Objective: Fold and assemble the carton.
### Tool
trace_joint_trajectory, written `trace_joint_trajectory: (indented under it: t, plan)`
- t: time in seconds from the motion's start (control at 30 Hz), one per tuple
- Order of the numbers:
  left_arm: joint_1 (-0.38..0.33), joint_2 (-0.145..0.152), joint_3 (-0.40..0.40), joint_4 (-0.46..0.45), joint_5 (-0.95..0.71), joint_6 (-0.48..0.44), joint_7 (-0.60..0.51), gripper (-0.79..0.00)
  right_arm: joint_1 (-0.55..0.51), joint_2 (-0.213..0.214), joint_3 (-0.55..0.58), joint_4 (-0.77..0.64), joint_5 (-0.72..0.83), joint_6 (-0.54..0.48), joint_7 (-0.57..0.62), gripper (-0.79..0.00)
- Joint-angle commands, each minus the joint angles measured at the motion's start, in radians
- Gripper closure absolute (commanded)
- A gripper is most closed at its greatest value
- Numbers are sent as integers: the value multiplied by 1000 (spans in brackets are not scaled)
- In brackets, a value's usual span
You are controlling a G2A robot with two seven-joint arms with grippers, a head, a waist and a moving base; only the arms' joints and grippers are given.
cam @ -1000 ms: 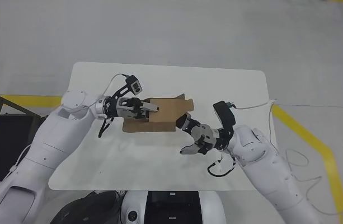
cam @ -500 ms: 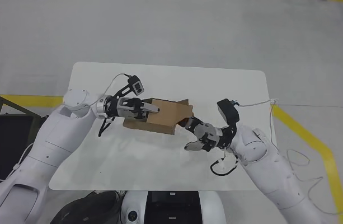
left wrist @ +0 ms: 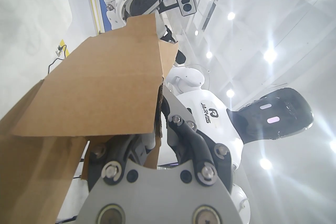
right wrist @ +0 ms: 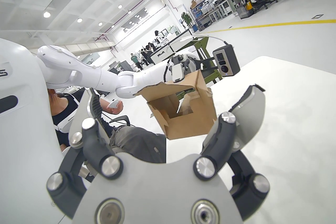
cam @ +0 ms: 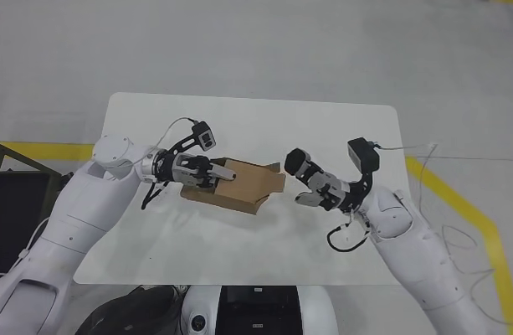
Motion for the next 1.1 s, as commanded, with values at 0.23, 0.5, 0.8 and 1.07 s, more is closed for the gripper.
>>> trace_joint_trajectory:
  t: [0.23,0.5,0.8,1.07]
  plan:
    - [9,-4,-15,0,6,12,-6,0,38,-4,-57,12,76,0,70,-785]
    - [7,-11,-22,12,5,13,10,0,6,8,-46,-53,149,0,164,-785]
    - [8,-21,-29,13,-10,5,13,0,3,3,-82,-69,205,0,249,-785]
    - [2,-30,-19,14,6,5,12,0,30,-17,-111,-37,204,0,239,-785]
